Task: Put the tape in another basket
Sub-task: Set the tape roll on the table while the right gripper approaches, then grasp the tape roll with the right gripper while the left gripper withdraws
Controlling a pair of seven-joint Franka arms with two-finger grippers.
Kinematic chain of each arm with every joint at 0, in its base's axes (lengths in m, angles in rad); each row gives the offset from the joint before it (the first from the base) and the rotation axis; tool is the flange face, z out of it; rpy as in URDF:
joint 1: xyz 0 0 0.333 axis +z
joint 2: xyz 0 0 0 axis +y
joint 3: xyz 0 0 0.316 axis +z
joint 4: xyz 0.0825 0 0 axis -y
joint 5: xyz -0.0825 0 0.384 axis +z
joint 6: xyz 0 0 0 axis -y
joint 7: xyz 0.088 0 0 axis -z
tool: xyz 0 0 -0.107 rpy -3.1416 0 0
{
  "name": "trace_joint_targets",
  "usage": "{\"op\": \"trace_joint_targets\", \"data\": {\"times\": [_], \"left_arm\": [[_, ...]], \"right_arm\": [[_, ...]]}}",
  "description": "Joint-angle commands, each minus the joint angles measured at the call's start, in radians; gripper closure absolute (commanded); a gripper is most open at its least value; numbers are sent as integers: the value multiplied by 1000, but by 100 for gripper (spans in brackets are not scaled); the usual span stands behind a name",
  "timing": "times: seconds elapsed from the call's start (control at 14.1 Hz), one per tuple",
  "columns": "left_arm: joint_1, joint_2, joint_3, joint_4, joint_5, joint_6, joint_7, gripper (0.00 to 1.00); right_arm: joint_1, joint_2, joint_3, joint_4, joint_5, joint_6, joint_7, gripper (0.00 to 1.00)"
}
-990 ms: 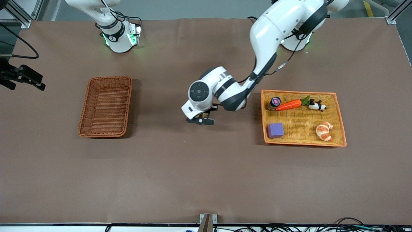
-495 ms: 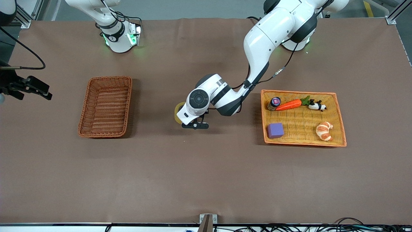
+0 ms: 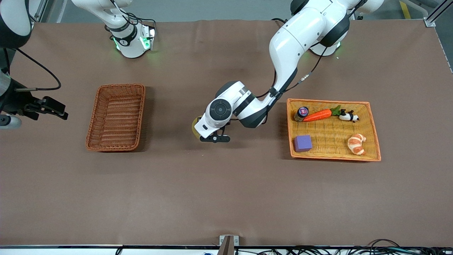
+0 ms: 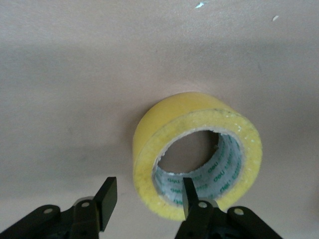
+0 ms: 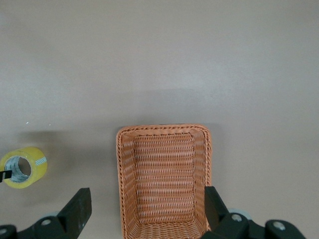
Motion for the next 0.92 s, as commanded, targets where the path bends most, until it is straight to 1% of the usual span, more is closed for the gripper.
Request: {"op": "trace_joint_targets", "data": {"times": [0.0, 0.07, 0.21, 0.28, 0.35, 0.42, 0.49, 0.64, 0.71, 0.85], "left_arm": [[30, -106, 9, -9, -22, -143, -2, 24], [55, -143, 10, -11, -22, -198, 4, 21], [109, -215, 13, -20, -11, -271, 11, 19], [146, -256, 13, -47, -9, -283, 19, 19], [180, -299, 13, -84, -8, -285, 34, 18], [201, -342, 16, -127, -6, -285, 59, 15], [224, -394, 39, -179, -3, -285, 89, 11], [250, -488, 102, -273, -3, -280, 167, 5], [255, -534, 143, -310, -3, -277, 201, 2], [255, -617, 226, -379, -3, -260, 276, 0]], "right_arm": [[16, -19, 36, -80, 44, 69, 13, 0], [16, -19, 56, -113, 54, 106, 13, 0], [18, -19, 105, -170, 54, 181, 51, 0], [18, -17, 131, -198, 54, 214, 100, 0], [33, -15, 171, -230, 51, 256, 158, 0], [41, -3, 205, -256, 40, 285, 211, 0], [45, 21, 245, -276, 35, 314, 243, 0], [68, 69, 309, -317, 26, 389, 327, 0], [93, 92, 332, -334, -1, 437, 393, 0], [145, 165, 371, -347, -99, 497, 531, 0]]}}
